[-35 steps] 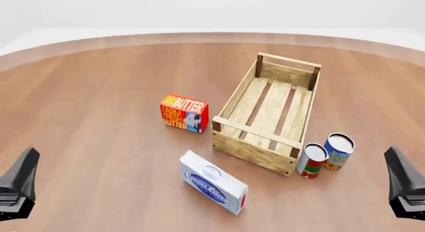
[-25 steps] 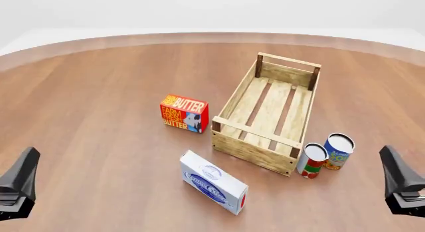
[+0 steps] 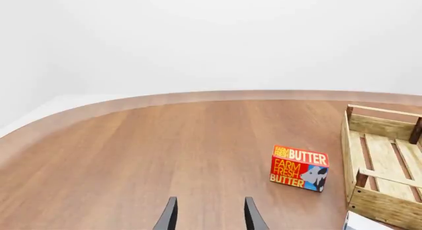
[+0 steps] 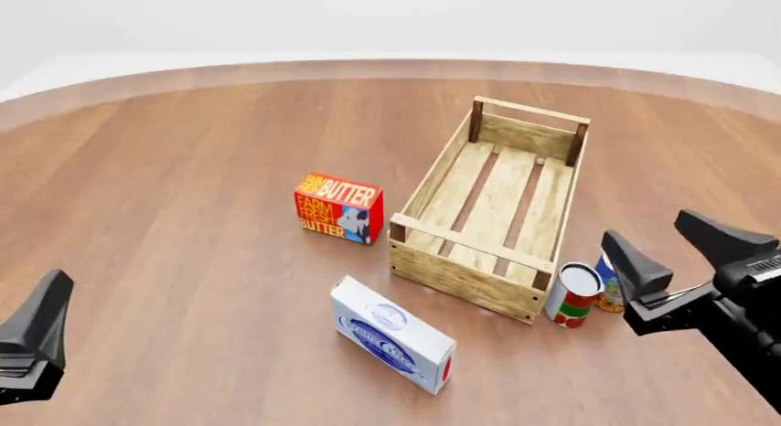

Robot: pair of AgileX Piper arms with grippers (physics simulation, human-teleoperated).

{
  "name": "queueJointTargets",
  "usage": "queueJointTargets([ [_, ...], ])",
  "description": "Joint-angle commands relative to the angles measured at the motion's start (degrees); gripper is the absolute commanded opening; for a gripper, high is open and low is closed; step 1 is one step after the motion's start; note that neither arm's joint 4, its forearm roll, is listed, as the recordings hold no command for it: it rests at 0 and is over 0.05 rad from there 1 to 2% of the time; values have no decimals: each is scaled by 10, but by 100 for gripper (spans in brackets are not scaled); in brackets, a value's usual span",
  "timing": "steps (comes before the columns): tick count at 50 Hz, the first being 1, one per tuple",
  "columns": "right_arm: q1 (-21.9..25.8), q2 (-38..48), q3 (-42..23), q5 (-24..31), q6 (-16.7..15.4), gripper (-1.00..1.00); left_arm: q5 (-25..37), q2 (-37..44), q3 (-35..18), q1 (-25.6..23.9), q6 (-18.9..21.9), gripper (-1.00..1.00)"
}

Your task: Pick up the ketchup, and put it in the wooden tray.

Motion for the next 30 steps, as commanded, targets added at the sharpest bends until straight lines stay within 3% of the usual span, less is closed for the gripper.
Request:
queueJointTargets([
  [1, 71, 131, -45, -55, -3, 100, 0, 0, 0, 0, 0, 100],
  [14, 158, 243, -101, -80, 15, 100, 0, 0, 0, 0, 0, 100],
  [30, 260, 325, -190, -66, 18, 100, 0, 0, 0, 0, 0, 100],
])
